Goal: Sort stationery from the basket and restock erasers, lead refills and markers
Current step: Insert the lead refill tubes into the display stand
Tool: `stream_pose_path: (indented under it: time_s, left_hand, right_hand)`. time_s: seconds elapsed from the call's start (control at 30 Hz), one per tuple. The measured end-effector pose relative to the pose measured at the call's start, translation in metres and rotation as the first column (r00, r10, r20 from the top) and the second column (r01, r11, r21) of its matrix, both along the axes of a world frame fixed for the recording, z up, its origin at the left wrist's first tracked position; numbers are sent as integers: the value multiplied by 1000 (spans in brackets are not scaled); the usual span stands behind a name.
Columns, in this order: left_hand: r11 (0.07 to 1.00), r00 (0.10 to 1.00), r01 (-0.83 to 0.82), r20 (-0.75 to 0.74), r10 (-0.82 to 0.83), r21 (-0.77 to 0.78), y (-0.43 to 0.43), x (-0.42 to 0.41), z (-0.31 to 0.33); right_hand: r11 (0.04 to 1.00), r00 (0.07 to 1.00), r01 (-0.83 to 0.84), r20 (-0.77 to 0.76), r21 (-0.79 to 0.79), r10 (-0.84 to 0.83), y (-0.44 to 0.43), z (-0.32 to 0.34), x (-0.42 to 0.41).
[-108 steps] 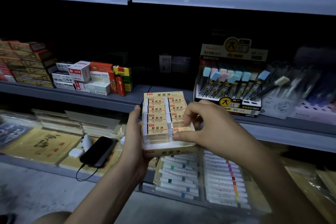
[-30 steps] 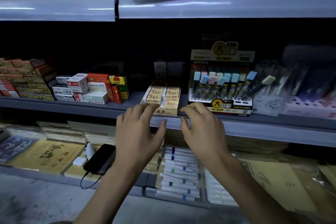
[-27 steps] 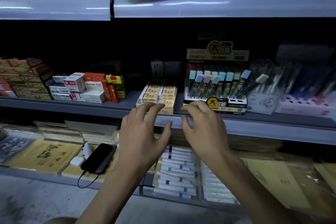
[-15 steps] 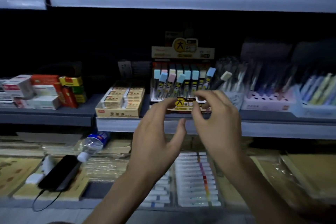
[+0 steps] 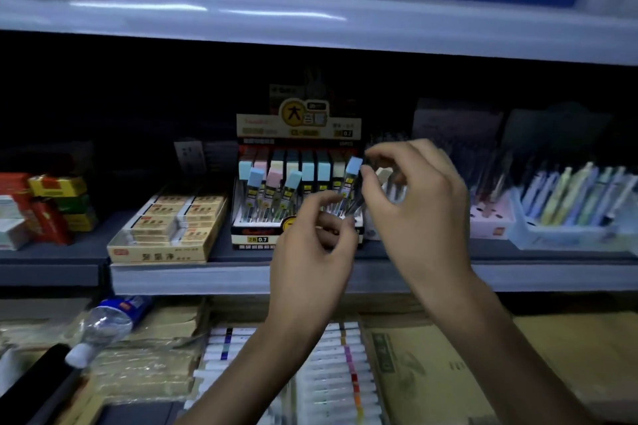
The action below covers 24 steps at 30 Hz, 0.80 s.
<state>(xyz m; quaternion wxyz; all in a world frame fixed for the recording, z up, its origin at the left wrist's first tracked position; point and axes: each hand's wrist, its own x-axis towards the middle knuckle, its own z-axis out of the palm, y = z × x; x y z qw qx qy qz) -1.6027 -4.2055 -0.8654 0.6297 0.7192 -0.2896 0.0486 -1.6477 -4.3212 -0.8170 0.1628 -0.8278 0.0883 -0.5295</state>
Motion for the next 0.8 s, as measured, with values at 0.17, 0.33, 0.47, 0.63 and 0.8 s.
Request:
stream_pose_path:
  time_s: [0.17,0.33,0.47,0.63,0.8]
  left_hand:
    - [999,999,11,-43,-13,-41,-16,15,5]
    - [992,995,29,-92,-41,-124,-22,17,-5]
    - [986,989,51,-132,-72,-157,-24,19,-9]
    - [984,985,67,-145,-91,-166,-29,17,-11]
    - [994,993,5,-121,-17,-105,-29,16,-17]
  right_hand:
    - [1000,988,-12,-152,-12,10,-19,28,10]
    - [998,976,-8,-216,56,20,-30,43,14]
    - [998,966,18,-259,59,-2,-32,48,11]
    - [997,935,68,-347,-28,-74,-29,43,20]
    - [986,907,101,-396,-133,-146,-30,37,33]
